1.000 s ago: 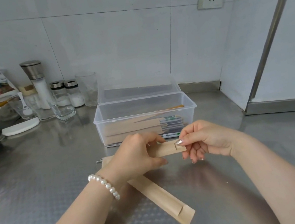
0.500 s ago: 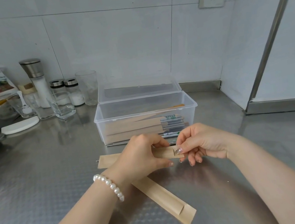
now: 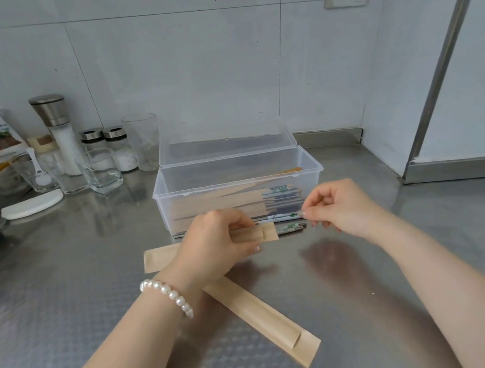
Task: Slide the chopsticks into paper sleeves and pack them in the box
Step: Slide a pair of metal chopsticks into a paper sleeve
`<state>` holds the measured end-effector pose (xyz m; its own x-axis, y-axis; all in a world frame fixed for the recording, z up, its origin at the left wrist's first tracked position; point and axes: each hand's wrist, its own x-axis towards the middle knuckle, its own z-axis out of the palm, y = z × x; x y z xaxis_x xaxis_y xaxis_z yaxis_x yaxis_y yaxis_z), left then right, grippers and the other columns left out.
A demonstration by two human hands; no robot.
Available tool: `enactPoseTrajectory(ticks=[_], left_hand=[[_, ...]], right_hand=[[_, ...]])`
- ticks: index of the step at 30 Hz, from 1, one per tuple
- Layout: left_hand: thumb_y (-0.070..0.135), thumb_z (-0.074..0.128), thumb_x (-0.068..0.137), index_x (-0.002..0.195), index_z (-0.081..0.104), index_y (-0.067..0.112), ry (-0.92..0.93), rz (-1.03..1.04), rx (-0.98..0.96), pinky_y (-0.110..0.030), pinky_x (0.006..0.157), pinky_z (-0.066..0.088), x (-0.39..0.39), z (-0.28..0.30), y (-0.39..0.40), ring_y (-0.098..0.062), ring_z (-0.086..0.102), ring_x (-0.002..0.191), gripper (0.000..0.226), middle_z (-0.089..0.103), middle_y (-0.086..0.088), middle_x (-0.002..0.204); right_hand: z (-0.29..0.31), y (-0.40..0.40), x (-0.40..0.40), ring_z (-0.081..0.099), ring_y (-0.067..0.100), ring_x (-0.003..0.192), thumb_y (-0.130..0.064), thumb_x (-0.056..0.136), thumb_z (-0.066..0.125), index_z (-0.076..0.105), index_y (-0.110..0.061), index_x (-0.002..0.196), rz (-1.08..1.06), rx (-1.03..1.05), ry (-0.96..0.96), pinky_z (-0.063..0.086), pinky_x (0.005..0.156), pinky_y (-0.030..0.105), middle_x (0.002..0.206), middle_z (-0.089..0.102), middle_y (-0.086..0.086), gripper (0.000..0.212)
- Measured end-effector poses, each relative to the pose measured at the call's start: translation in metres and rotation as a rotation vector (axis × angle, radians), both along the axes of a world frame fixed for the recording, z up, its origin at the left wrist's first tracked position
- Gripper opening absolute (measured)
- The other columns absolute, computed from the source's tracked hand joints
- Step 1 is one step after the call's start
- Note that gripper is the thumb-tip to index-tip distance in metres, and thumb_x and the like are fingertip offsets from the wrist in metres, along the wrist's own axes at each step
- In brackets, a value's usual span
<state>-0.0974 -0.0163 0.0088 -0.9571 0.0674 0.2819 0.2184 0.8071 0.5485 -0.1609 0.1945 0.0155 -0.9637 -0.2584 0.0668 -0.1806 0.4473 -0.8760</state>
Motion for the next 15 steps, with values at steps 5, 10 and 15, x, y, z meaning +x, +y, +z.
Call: enactPoseTrajectory(ticks=[5, 10, 15], left_hand=[[0.023, 0.079, 0.066, 0.080, 0.065, 0.028, 0.001, 0.098, 0.066, -0.027, 0.077, 0.048, -0.005, -0.001, -0.011, -0.011, 0.060, 0.083, 0.020, 0.066, 0.009, 0.080], [0.026, 0.079, 0.066, 0.082, 0.065, 0.028, -0.013, 0.094, 0.058, -0.031, 0.079, 0.050, -0.007, -0.004, -0.010, -0.012, 0.060, 0.083, 0.021, 0.067, 0.008, 0.082], [0.027, 0.078, 0.068, 0.084, 0.065, 0.028, -0.013, 0.083, 0.042, -0.026, 0.077, 0.048, -0.006, -0.005, -0.009, -0.011, 0.058, 0.083, 0.020, 0.065, 0.009, 0.081]], right_hand=[[-0.016, -0.003, -0.005, 0.042, 0.002, 0.049, -0.007, 0.073, 0.076, 0.072, -0.014, 0.076, 0.074, 0.303, 0.108, 0.033, 0.050, 0.011, 0.063, 0.057, -0.009, 0.009], [-0.020, -0.004, -0.007, 0.043, 0.004, 0.060, -0.012, 0.072, 0.078, 0.075, -0.013, 0.086, 0.063, 0.327, 0.163, 0.033, 0.058, 0.016, 0.073, 0.052, -0.011, 0.015], [-0.021, -0.004, -0.009, 0.044, 0.003, 0.063, -0.014, 0.072, 0.078, 0.074, -0.015, 0.083, 0.062, 0.320, 0.177, 0.032, 0.059, 0.012, 0.077, 0.052, -0.009, 0.012]])
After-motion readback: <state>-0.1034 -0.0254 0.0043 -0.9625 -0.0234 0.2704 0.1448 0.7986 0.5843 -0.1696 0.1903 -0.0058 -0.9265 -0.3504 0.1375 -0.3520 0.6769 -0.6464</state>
